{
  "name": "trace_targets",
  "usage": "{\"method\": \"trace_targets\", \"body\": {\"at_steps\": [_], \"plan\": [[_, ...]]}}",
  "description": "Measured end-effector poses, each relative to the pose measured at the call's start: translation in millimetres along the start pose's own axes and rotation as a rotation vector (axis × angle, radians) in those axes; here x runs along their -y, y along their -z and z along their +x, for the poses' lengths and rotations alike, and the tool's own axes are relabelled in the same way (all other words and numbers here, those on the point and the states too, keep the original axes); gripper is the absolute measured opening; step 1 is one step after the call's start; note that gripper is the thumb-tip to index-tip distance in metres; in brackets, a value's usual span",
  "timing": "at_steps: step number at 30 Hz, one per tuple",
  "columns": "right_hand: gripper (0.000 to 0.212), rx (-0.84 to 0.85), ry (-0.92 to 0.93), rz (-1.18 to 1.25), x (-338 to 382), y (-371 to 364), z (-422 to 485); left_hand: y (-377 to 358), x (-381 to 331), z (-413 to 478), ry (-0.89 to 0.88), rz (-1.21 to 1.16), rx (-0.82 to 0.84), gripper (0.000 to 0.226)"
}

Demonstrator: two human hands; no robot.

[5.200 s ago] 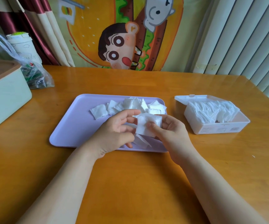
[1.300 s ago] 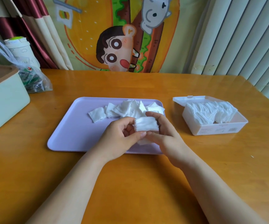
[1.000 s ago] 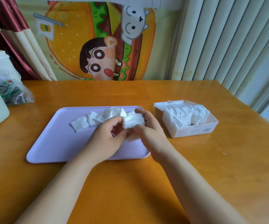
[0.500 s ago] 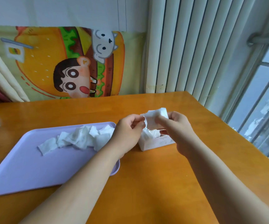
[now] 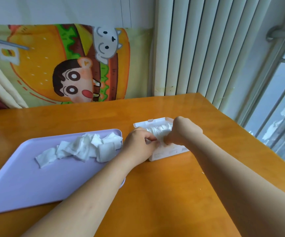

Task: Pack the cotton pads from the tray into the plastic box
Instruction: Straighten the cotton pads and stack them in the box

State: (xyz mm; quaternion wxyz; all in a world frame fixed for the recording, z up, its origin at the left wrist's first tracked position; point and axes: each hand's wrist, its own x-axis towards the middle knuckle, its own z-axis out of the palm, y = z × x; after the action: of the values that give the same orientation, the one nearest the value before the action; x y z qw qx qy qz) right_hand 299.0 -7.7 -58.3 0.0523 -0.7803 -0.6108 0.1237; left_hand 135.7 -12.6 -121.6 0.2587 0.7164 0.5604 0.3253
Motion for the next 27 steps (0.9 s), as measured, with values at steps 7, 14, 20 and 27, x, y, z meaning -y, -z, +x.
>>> {"method": "trace_targets", "body": {"at_steps": [7, 14, 20, 27], "plan": [[0.062, 0.037, 0.043, -0.131, 8, -18, 13, -4, 9, 1, -0.015, -0.097, -0.046, 0.018], [0.029, 0.076, -0.023, -0.109, 5, -29, 7, -3, 2, -10, -0.075, -0.005, -0.024, 0.016], [0.02, -0.347, 0.299, -0.091, 40, -21, -36, 33, 23, -40, -0.125, -0.046, -0.021, 0.01], [0.03, -0.03, 0.442, 0.364, 124, -81, -50, 105, 88, -89, 0.142, 0.128, -0.073, 0.017]]}}
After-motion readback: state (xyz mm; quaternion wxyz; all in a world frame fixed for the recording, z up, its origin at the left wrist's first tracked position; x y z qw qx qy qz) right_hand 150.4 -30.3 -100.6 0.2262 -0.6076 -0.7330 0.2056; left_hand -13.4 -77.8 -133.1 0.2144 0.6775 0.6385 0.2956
